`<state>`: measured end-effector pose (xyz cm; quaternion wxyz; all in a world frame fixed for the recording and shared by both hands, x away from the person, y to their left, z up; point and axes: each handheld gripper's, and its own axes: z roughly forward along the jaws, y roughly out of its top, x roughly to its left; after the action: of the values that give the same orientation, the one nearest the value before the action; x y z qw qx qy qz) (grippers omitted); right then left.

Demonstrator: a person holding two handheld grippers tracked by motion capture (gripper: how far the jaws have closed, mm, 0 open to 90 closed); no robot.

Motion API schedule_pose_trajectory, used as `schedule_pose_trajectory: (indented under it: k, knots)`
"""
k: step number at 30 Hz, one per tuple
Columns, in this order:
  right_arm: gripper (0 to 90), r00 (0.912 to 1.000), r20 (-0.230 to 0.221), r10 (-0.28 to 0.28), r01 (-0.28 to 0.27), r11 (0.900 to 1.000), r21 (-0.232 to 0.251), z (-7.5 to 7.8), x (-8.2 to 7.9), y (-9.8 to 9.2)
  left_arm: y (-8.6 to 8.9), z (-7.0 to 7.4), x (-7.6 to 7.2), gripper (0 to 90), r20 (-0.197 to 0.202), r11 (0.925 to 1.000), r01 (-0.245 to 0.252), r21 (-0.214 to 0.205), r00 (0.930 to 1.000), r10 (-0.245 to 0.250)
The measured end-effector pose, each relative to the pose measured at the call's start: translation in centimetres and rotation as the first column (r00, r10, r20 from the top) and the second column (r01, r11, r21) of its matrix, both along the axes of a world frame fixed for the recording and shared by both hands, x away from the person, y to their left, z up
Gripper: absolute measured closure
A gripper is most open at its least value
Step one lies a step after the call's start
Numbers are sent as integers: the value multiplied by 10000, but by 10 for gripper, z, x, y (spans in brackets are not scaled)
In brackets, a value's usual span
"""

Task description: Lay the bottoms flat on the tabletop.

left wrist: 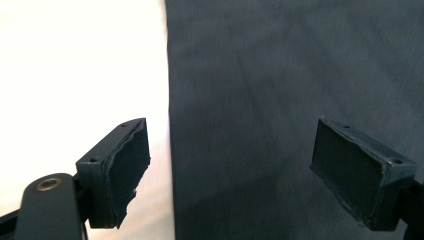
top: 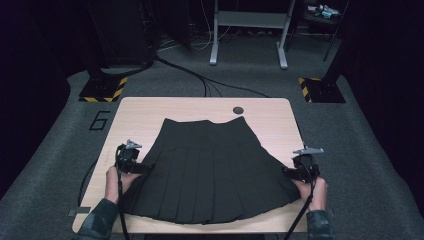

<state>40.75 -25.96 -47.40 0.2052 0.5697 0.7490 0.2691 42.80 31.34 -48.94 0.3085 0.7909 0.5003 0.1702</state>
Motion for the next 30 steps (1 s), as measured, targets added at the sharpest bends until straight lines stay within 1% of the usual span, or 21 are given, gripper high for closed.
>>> schedule_pose_trajectory:
  k: [1,2,4,5,6,7,8,9,10,11,12,15,17,19,20,22,24,25,26,27,30]
  knots:
    - [434,9999,20,-155,155,9998,132,-3,-7,-5,1,-1,-4,149,-22,10000,4,69,10000,-4]
    - [434,9999,50,-152,151,9997,214,-5,-11,-8,3,-3,-8,149,0,9995,1,301,10000,-1]
    - [451,9998,144,-129,124,9993,341,-10,-18,-10,6,-11,-13,149,-99,9993,3,376,10000,1]
    - [457,9998,213,13,-17,9998,187,-14,-18,-9,7,-16,-15,147,-207,9993,-47,381,9998,55]
    - [486,10000,38,-3,3,9999,156,-18,-17,-6,8,-18,-16,147,-320,9992,-60,389,9995,73]
    - [520,10000,21,51,-51,10000,36,-22,-15,-5,8,-23,-18,147,-314,9993,-170,348,9993,181]
    - [571,9998,-182,-68,65,9998,-193,-27,-12,-2,9,-26,-19,146,-365,9995,-181,251,9992,190]
    - [604,9996,-250,-126,119,9995,-297,-30,-10,-1,8,-27,-21,142,-239,9993,-267,274,9993,274]
    - [649,9997,-131,-186,185,9998,-64,-31,-11,-2,8,-28,-24,142,-162,9989,-335,332,9993,341]
    - [674,9995,-127,-274,273,9996,-117,-31,-11,-1,8,-28,-25,143,-134,9987,-425,273,9990,429]
    - [686,9990,-157,-420,417,9990,-153,-31,-13,0,8,-29,-27,143,-104,9978,-561,362,9983,565]
    - [689,9963,40,-856,857,9962,-162,-33,-26,0,9,-31,-35,143,185,9957,-886,279,9959,881]
    - [684,9942,161,-1064,1064,9943,28,-34,-34,-3,9,-32,-38,143,302,9952,-965,187,9949,959]
    - [663,9936,231,-1104,1101,9938,126,-35,-39,-7,9,-32,-40,143,320,9941,-1059,215,9939,1052]
    - [640,9926,121,-1210,1208,9925,162,-35,-39,-7,9,-32,-40,143,274,9944,-1030,227,9944,1024]
    - [591,9919,-68,-1267,1267,9919,49,-33,-38,-7,10,-30,-42,140,78,9949,-950,332,9955,948]
    - [503,9918,-213,-1264,1261,9919,-152,-31,-35,-7,12,-29,-47,126,-1,9947,-961,358,9954,962]
    - [470,9932,-238,-1138,1133,9934,-203,-30,-35,-8,13,-27,-51,119,-18,9954,-914,272,9958,915]
    - [415,9936,-300,-1092,1087,9939,-167,-29,-35,-7,14,-23,-57,118,105,9958,-909,57,9958,908]
    - [357,9933,-224,-1130,1127,9935,-128,-27,-35,-5,15,-20,-59,115,155,9960,-885,-105,9959,886]
    - [269,9951,-49,-983,983,9951,101,-21,-34,1,16,-10,-65,110,238,9945,-792,-681,9964,810]
